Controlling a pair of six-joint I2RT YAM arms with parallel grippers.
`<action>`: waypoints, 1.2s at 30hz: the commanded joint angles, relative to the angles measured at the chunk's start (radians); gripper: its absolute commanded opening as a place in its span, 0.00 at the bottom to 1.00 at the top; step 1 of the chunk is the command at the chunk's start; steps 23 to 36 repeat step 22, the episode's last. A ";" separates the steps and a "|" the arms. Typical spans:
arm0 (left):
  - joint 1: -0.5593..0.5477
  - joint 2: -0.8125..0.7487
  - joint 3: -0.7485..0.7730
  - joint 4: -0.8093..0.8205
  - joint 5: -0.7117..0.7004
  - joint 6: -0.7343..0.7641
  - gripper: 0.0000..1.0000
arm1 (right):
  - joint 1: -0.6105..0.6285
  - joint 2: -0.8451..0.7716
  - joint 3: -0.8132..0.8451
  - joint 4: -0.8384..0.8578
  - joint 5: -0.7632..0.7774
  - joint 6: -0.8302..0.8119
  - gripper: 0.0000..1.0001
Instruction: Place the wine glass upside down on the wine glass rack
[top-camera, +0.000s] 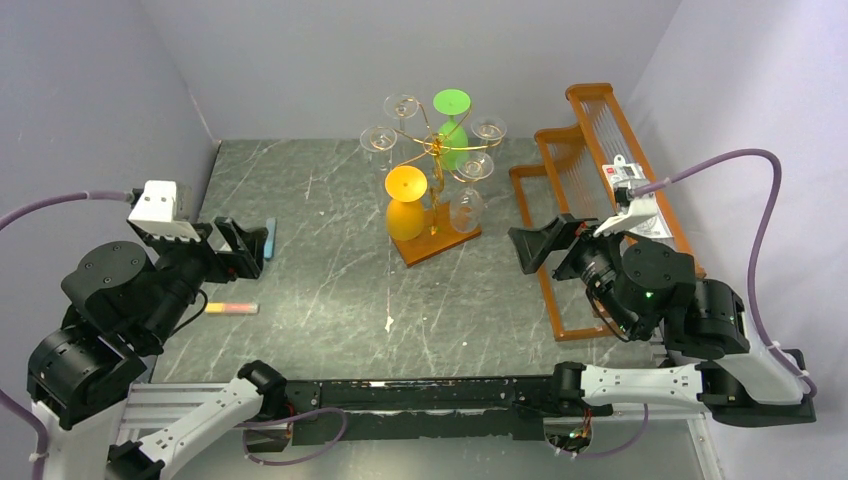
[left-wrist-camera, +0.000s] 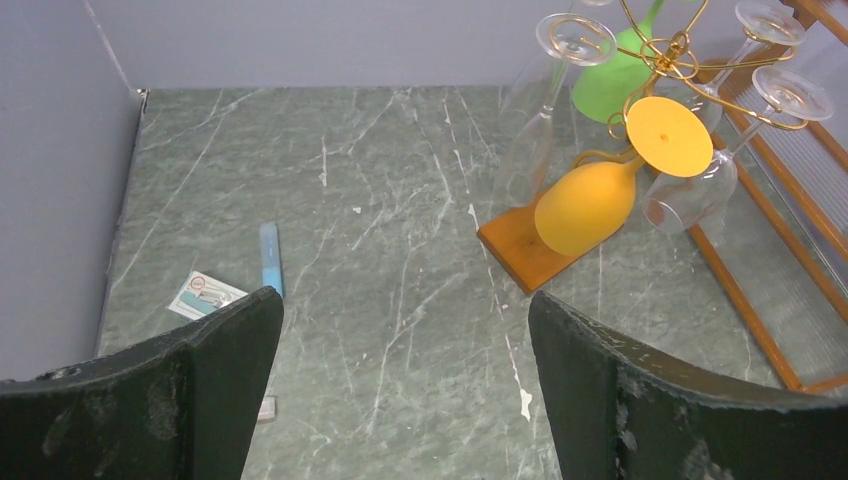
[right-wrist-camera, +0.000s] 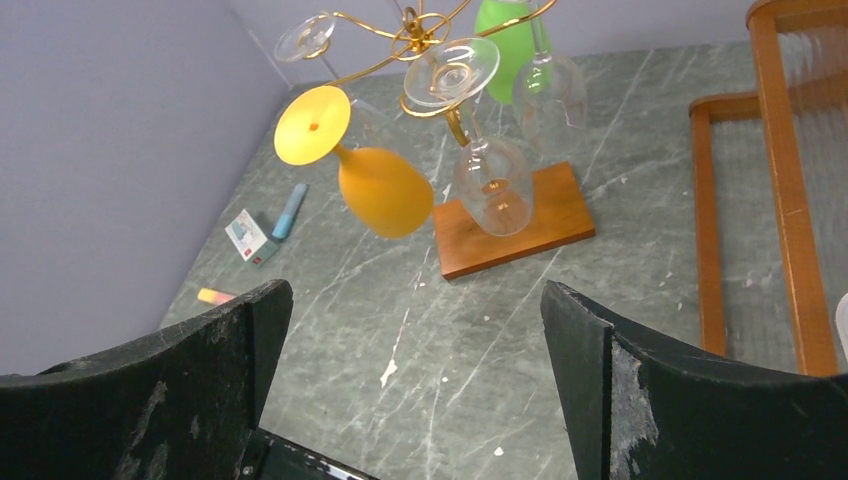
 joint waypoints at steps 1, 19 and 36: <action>-0.005 -0.009 -0.014 0.026 0.019 0.015 0.97 | 0.004 -0.011 -0.020 0.007 0.003 -0.006 1.00; -0.005 -0.030 -0.029 0.048 0.028 0.007 0.96 | 0.004 -0.038 -0.055 0.019 -0.029 0.005 1.00; -0.005 -0.030 -0.031 0.048 0.028 0.007 0.96 | 0.003 -0.036 -0.058 0.022 -0.034 0.003 1.00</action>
